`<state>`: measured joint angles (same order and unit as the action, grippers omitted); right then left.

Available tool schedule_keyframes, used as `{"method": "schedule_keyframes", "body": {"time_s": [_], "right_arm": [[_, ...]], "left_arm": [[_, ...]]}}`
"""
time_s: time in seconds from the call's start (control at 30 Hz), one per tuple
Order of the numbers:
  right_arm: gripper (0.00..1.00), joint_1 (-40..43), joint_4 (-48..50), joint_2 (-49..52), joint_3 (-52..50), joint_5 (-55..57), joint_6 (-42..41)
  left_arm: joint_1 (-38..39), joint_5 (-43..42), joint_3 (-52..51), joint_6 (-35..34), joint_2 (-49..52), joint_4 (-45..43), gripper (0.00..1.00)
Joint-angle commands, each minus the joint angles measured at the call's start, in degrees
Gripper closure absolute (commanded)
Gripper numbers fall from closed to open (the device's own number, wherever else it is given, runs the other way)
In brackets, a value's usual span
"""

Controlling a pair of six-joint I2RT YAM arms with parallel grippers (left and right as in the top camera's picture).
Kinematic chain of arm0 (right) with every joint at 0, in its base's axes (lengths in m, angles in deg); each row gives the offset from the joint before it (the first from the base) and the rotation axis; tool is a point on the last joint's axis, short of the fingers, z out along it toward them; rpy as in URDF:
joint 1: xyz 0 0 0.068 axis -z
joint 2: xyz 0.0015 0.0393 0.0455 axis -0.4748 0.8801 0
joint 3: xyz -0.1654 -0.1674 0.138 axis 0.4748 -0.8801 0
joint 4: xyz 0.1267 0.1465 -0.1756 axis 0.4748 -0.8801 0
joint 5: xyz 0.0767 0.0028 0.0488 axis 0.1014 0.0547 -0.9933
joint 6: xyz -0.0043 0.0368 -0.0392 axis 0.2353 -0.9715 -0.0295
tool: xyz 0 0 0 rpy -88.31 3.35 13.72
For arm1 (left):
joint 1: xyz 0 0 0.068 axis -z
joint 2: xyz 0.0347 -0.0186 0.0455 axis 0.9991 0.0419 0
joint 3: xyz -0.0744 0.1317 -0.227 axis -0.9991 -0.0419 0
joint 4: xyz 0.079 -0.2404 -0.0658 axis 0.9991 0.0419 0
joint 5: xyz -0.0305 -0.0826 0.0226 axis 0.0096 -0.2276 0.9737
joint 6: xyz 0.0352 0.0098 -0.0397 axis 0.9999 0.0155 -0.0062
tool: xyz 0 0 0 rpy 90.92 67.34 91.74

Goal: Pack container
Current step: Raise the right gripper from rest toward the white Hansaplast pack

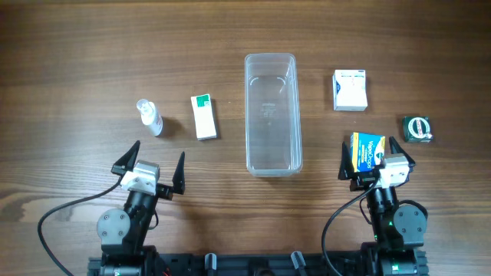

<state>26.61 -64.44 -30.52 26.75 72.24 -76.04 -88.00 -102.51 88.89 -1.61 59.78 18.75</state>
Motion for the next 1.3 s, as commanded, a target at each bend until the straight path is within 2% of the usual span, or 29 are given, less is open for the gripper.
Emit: {"method": "schedule_keyframes", "body": {"time_s": [0.0,1.0,1.07,1.13,1.17,1.27], "right_arm": [[0.0,-0.33,0.13,-0.2,-0.09,0.76,0.31],[0.0,-0.33,0.22,-0.2,-0.09,0.48,0.2],[0.0,-0.35,0.72,-0.2,-0.09,-7.28,-7.54],[0.0,-0.33,0.81,-0.02,-0.09,-9.2,-22.25],[0.0,-0.33,0.83,0.39,-0.09,-9.2,-34.75],[0.0,-0.33,0.96,2.23,-0.09,-9.16,-55.04]], "left_arm": [[-0.35,-0.48,-0.35,0.09,-0.09,0.02,0.0],[-0.35,-0.48,-0.35,0.09,-0.09,0.02,0.0],[-0.35,-0.48,-0.35,0.09,-0.09,0.02,0.0],[-0.35,-0.48,-0.35,0.09,-0.09,0.02,0.0],[-0.35,-0.48,-0.35,0.09,-0.09,0.02,0.0],[-0.35,-0.48,-0.35,0.07,-0.09,0.02,0.0]]}}
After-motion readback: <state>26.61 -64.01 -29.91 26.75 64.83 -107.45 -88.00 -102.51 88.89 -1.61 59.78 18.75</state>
